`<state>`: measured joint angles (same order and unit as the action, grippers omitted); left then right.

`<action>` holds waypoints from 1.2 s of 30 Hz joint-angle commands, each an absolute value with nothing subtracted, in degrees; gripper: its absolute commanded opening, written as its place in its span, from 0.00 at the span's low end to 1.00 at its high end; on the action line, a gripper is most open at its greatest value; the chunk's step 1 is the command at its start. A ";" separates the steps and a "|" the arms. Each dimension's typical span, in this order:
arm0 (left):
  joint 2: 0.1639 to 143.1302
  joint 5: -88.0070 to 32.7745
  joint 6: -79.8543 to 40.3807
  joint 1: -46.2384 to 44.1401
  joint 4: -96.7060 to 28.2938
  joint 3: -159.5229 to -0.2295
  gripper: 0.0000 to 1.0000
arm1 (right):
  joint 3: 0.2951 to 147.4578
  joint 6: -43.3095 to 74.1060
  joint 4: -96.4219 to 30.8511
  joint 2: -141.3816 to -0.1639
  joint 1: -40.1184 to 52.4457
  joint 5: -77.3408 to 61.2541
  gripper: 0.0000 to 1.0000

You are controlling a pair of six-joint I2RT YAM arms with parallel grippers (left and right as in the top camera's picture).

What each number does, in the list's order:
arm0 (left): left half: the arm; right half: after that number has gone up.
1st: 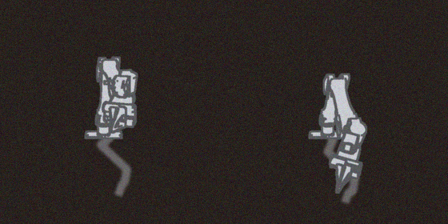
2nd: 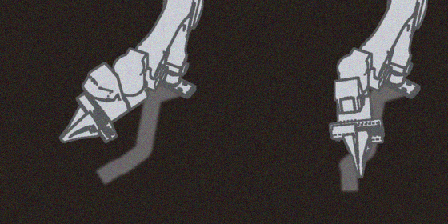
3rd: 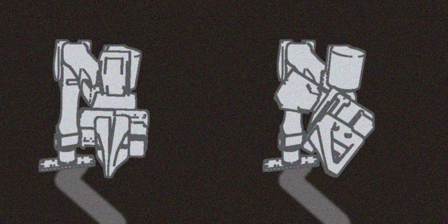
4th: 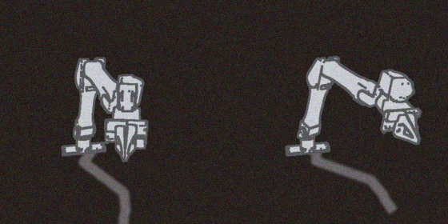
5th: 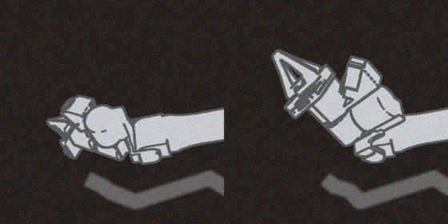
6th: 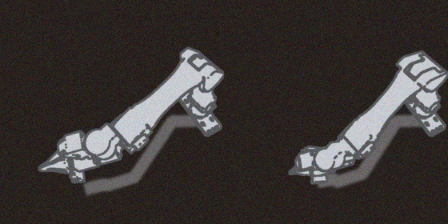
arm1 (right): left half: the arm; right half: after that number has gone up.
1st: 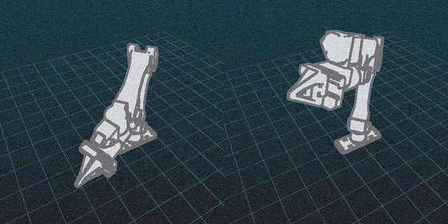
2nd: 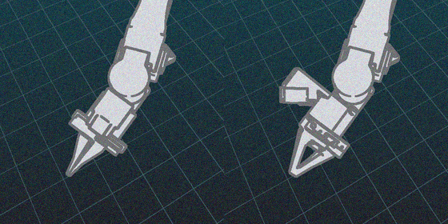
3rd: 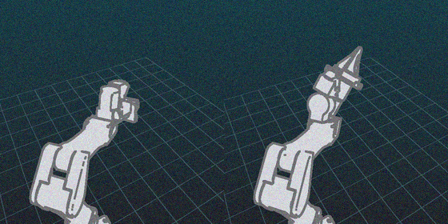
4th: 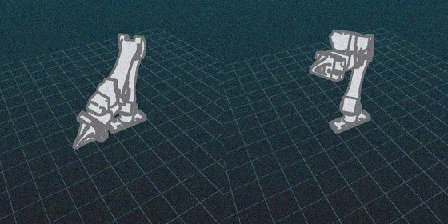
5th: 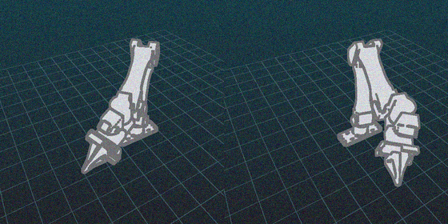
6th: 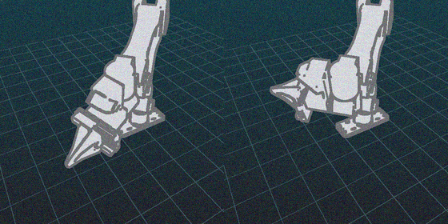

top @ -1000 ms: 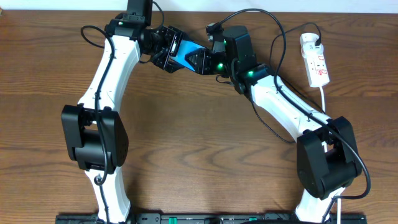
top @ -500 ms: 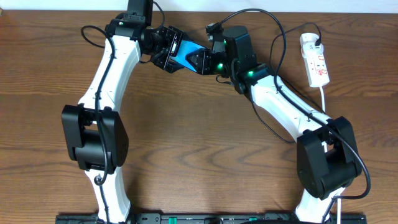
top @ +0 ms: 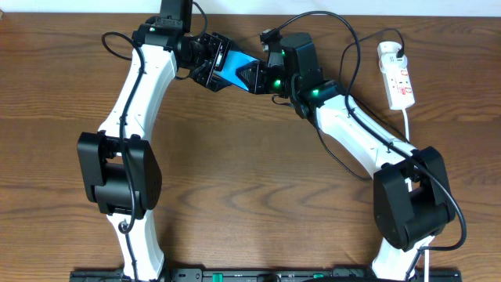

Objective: Plug charger to phone and switch on socket
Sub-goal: 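Open the left gripper, releasing the phone to the right gripper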

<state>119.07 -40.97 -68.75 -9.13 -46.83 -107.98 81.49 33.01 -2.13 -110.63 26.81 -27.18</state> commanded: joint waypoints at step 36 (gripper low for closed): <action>116.75 -40.42 -67.53 -10.33 -47.03 -109.65 0.07 | 82.50 32.12 -1.91 -110.54 27.22 -27.75 0.01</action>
<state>117.64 -41.19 -68.53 -10.04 -46.68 -109.25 81.21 33.01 -2.61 -111.31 27.11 -27.14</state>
